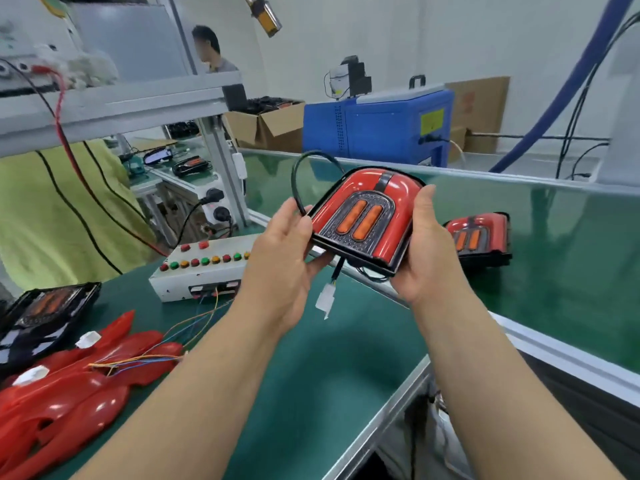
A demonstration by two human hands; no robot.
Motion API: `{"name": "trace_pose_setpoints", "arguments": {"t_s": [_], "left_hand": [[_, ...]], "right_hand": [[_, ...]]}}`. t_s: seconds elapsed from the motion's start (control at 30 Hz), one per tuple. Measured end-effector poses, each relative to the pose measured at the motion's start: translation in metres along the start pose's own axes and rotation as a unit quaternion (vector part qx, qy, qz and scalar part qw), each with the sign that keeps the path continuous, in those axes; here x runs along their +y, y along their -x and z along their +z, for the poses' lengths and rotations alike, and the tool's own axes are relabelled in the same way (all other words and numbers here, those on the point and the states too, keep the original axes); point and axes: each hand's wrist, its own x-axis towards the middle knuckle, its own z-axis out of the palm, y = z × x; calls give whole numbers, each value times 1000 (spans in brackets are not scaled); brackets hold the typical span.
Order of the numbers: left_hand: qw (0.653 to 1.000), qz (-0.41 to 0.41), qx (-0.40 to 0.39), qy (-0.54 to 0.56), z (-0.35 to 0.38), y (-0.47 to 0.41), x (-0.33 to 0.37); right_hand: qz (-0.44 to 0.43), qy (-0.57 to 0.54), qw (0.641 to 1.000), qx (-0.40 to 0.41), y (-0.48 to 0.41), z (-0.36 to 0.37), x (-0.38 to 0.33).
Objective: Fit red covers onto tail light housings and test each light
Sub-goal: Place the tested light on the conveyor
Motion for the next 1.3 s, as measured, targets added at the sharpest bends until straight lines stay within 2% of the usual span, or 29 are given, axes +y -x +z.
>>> {"name": "trace_pose_setpoints", "arguments": {"t_s": [0.37,0.47,0.6,0.77,0.9,1.07,1.2,1.3], "left_hand": [[986,-79,-131,-65,131,-36,-31],[977,-105,-166,-80,160,-41,-43],[963,-138,-194,-131,187,-44,-58],[956,-181,-193,-130,193,-47,-73],[958,-174,-196,-113,192,-47,-73],[957,-144,-198,-158,195,-40,-72],[956,-128,-192,-182,196,-35,-71],[952,-122,-192,-206,195,-32,-71]], "right_hand": [[-124,-8,986,112,-14,-100,-96],[-126,-25,980,155,-16,-127,-115],[-76,-1,976,205,-20,-161,-133],[-58,39,962,266,-32,-183,-136],[-28,27,953,301,-36,-189,-126],[-36,62,932,356,-36,-195,-122],[-74,107,907,402,-37,-202,-120],[-125,145,896,400,-38,-203,-119]]}}
